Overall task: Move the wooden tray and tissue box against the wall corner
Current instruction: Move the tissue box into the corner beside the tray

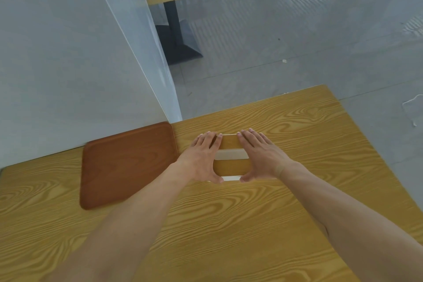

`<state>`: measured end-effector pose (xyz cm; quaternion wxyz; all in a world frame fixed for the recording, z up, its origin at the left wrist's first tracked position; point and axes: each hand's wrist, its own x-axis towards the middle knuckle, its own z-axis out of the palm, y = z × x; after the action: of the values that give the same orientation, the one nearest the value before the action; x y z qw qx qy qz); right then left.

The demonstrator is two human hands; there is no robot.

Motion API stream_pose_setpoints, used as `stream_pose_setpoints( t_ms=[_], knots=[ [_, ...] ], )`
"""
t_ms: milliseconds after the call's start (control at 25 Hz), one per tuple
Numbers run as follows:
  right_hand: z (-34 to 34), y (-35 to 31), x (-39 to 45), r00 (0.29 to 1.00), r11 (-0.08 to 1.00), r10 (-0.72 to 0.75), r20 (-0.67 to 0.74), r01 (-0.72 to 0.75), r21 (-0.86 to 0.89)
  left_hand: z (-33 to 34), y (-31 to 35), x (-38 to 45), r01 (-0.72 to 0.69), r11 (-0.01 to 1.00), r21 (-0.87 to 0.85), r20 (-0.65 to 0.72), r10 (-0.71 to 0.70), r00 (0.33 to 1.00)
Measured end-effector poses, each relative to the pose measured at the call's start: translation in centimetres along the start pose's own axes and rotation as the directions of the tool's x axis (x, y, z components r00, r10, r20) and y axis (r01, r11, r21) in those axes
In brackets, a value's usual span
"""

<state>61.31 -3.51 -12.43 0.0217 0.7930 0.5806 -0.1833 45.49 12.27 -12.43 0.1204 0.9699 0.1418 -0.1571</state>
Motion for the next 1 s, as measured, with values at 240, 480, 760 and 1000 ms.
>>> stream_pose_setpoints(
  t_ms=[240,480,760,1000],
  knots=[
    [-0.9,-0.7,-1.2,0.998,1.0,-0.011,-0.059,0.011,0.009,-0.6,0.3,-1.0,-0.014,1.0,0.002,-0.028,0.014,1.0],
    [-3.5,-2.8,-4.2,0.993,0.999,-0.052,-0.11,0.051,-0.021,-2.1,1.2,-5.0,0.003,1.0,-0.025,-0.058,-0.005,0.998],
    [-5.7,-8.4,-7.2,0.958,0.965,-0.253,-0.136,0.239,-0.11,-2.5,2.5,-14.4,0.134,0.989,-0.063,-0.197,-0.144,0.97],
    [-5.6,-16.9,-8.4,0.874,0.873,-0.481,-0.074,0.468,-0.14,-0.7,2.7,-25.9,0.387,0.907,-0.164,-0.166,-0.412,0.896]
  ],
)
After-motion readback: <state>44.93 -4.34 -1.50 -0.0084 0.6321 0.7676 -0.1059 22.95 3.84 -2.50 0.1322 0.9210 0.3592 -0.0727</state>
